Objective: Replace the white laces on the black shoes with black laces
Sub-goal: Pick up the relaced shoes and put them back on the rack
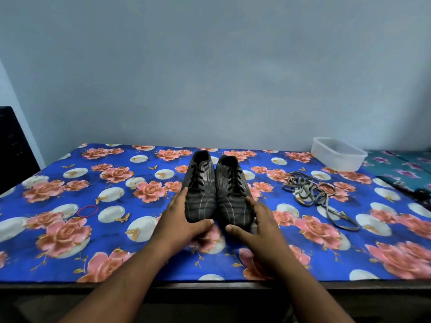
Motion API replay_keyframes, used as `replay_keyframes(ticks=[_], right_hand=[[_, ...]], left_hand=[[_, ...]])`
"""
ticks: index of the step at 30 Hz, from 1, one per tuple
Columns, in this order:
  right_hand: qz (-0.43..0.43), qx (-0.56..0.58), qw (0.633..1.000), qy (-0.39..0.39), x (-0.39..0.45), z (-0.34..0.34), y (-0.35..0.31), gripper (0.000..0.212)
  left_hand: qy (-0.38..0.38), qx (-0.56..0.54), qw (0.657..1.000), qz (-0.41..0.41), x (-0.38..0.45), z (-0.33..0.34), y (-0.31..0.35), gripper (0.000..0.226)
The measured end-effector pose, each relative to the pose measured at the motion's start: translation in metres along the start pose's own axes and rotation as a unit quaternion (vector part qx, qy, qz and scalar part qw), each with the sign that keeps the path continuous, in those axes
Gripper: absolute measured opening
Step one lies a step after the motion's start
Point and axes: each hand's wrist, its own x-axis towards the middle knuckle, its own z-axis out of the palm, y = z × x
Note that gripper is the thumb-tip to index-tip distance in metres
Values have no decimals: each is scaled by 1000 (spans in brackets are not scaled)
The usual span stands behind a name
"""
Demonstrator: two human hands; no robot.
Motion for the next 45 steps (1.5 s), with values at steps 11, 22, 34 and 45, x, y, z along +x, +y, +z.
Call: replay_keyframes(ticks=[11,22,34,45], right_hand=[[36,-44,998,5,1,3,-6,92],[91,-102,990,41,2,7,-12,80],[119,-219,968,11,6,11,-20,97],[72,-240,968,-27,1,13,-12,114]], left_hand=[[-5,49,998,35,2,10,-13,113],[37,-13,999,-24,5,4,-11,120],[-8,45,999,-19,8,5,-11,110],[-30,82,995,47,5,14,-19,113]])
